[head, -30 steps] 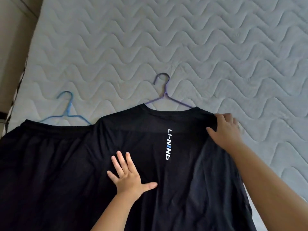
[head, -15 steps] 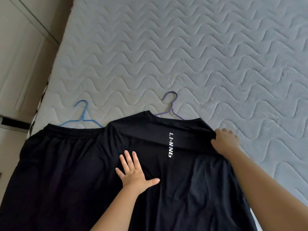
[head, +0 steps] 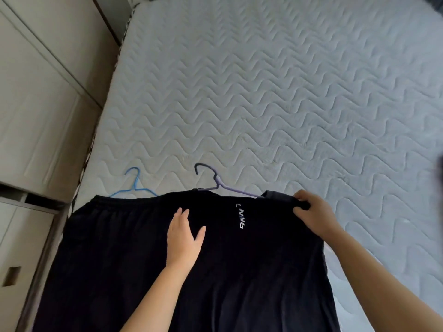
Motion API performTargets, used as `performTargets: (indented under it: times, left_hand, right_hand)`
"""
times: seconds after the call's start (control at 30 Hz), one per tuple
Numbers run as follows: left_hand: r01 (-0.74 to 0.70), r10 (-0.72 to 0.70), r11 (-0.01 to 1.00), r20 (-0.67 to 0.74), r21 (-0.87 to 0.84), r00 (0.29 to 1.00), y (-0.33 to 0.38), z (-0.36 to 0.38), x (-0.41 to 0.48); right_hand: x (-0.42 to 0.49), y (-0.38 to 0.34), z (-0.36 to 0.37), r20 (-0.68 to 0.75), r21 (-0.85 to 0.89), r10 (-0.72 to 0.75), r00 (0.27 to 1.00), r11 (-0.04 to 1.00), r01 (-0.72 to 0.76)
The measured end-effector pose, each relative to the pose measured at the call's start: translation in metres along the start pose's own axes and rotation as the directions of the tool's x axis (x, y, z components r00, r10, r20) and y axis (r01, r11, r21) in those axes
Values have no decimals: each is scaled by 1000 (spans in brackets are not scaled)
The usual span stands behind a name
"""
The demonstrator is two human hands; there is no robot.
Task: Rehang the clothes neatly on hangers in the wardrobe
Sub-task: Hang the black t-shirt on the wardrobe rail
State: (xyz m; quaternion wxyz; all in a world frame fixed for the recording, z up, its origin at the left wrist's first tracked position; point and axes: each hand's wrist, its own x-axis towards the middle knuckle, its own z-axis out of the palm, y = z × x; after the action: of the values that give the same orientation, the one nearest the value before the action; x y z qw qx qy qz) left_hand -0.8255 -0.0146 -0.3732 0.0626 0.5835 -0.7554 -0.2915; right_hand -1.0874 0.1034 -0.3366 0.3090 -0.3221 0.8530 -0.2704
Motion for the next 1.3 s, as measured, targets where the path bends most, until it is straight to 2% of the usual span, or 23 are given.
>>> performTargets:
  times: [0.1,0.2,0.33,0.5,0.6,0.77,0.8,0.9,0.93,1.0,1.03,1.07,1.1,1.13,1.17,1.2,1.27,1.3]
  left_hand:
    - [-172,183,976,-77,134,980,35,-44,0]
    - [-192,209,950,-48,245,977,60,-80,-1]
    - [-277,304,944,-146,179,941,100,-129,-19]
    - [-448,460,887,-284,111,841,156,-204,-47]
    - [-519,499,852,-411,70,763,190,-254,-66]
    - [-581,517,808,-592,99,618,241,-333,-102]
    - [-581,522,805,-610,121,596,248,-347,-108]
    - [-582,515,800,-666,146,540,262,-379,-126]
    - [-586,507,799,-677,136,533,266,-387,-132]
    - [-583,474,809,-669,75,572,274,-401,-143]
    - [-565,458,823,-653,54,604,276,-409,-146]
    - [-538,452,840,-634,66,627,276,-417,-149]
    - [-515,455,852,-618,92,641,273,-422,-152]
    - [-509,460,855,-601,100,654,269,-426,-155]
    - [-516,461,853,-579,79,673,264,-429,-158]
    - [-527,459,849,-553,43,695,259,-430,-162]
    - [-521,434,853,-546,-5,716,246,-433,-167]
    - [-500,412,866,-559,-6,720,240,-436,-168]
  right_hand:
    - [-32,-24,-37,27,49,-6,1000,999,5]
    - [-65,-41,-73,9,131,-7,1000,991,5]
    - [-100,-63,-124,-21,150,-58,998,987,60]
    - [-125,-100,-190,-143,66,-196,970,976,207]
    - [-137,-130,-233,-210,-72,-380,901,925,373]
    - [-162,-189,-305,-398,-286,-621,675,783,552]
    - [-167,-202,-317,-399,-305,-641,655,767,565]
    - [-182,-239,-346,-365,-365,-659,657,751,550]
    - [-187,-253,-354,-401,-391,-672,623,740,547]
    - [-196,-276,-361,-537,-492,-725,431,684,538]
    - [-198,-286,-359,-550,-565,-761,343,642,518]
    - [-198,-294,-354,-483,-641,-805,343,593,488]
    - [-197,-299,-347,-363,-689,-838,408,536,488]
    - [-197,-301,-344,-261,-699,-823,505,522,489]
    - [-199,-305,-346,-236,-681,-801,551,540,494]
    - [-201,-310,-350,-284,-649,-792,541,574,500]
    - [-204,-319,-354,-389,-604,-798,461,599,526]
    - [-203,-325,-350,-368,-610,-808,461,584,535]
